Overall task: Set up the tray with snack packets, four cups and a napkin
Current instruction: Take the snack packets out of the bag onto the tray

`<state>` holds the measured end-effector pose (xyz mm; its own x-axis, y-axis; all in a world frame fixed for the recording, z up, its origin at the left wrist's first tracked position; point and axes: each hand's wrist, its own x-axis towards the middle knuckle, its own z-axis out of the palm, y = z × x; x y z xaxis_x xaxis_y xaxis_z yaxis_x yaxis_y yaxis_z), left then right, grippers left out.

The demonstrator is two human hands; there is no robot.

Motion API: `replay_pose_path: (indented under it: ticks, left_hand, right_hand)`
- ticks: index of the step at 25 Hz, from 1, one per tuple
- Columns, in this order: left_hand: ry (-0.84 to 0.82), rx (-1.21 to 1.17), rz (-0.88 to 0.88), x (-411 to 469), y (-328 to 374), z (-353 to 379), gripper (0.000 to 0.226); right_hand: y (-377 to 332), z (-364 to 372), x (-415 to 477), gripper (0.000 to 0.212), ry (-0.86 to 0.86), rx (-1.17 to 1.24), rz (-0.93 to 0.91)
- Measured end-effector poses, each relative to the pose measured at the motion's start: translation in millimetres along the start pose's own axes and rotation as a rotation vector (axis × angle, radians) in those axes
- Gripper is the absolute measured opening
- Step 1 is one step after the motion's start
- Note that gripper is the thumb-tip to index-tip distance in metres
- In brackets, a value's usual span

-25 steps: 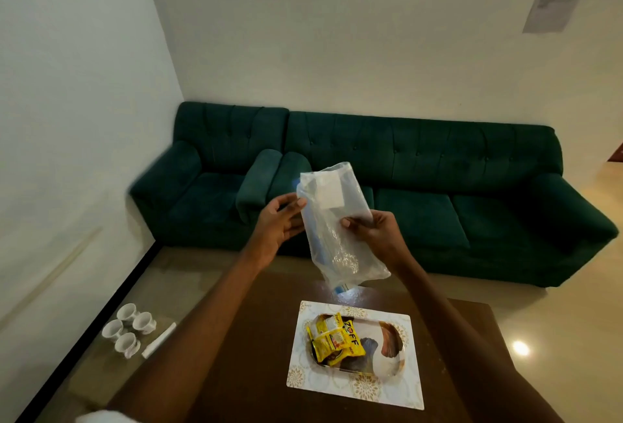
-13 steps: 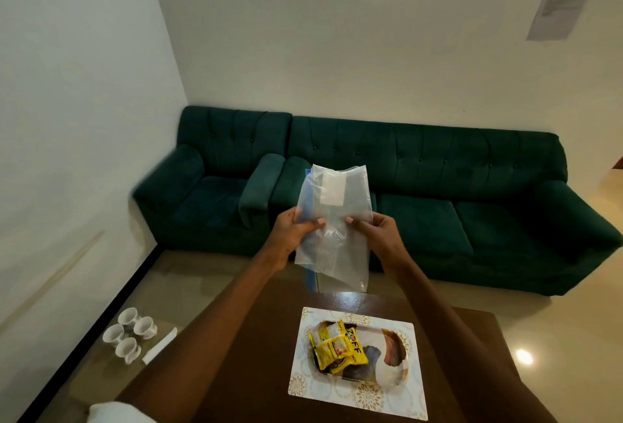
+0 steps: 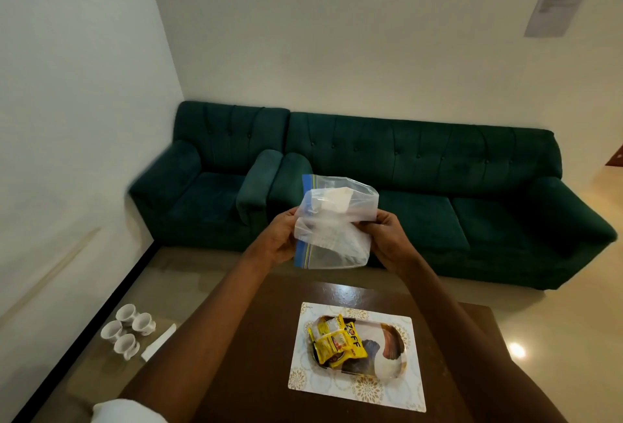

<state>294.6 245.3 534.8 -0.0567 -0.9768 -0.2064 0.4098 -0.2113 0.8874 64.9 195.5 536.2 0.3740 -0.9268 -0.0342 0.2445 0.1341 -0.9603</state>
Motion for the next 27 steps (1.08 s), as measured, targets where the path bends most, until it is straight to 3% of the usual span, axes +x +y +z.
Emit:
replay_pose_path:
  ticks: [2,4,6,8,10,12,15,17,19,21,23,27]
  left_hand:
    - [-0.007,-0.275,-0.050,-8.0,-11.7,3.8,0.045]
    - [-0.027,-0.555,-0.078,-17.4,-38.1,19.2,0.076]
    - [-0.080,-0.593,-0.086,-21.3,-63.2,42.4,0.098]
    - [-0.143,-0.533,-0.040,-15.7,-73.2,59.3,0.105]
    - [-0.173,-0.458,0.005,-8.2,-63.8,65.6,0.099]
    - [-0.131,-0.392,-0.024,-3.0,-55.0,66.6,0.076]
    - [-0.035,-0.280,-0.078,-1.5,-61.1,69.6,0.034]
    - [-0.003,-0.267,-0.120,-3.7,-65.4,67.0,0.030]
    - [0.017,-0.281,-0.171,-8.1,-69.7,63.8,0.030]
    - [0.059,-0.254,-0.223,-11.6,-80.5,63.0,0.027]
    - [0.061,-0.237,-0.270,-14.6,-98.5,70.0,0.030]
    - [0.016,-0.335,-0.376,-18.9,-132.3,84.3,0.034]
  right_hand:
    - [0.7,-0.3,-0.5,0.035,0.087,0.058,-0.051]
    - [5.6,-1.4,-2.4,0.037,0.197,0.041,-0.119]
    - [15.3,-2.6,-8.1,0.046,0.289,-0.111,-0.199]
    - [25.0,-7.2,-19.5,0.059,0.335,-0.368,-0.311]
    - [34.0,-12.8,-33.9,0.064,0.267,-0.779,-0.462]
    - [40.5,-15.8,-45.2,0.071,0.233,-1.249,-0.577]
    - [40.5,-13.3,-54.3,0.084,0.068,-1.568,-0.587]
    - [34.6,-14.9,-58.5,0.085,-0.156,-1.640,-0.434]
    - [29.2,-15.0,-67.3,0.081,-0.243,-1.533,-0.338]
    - [31.1,-8.9,-78.5,0.074,-0.108,-1.409,-0.407]
    - [37.6,-1.5,-86.4,0.065,0.096,-1.439,-0.427]
    - [69.3,-6.4,-100.2,0.058,0.222,-1.578,-0.227]
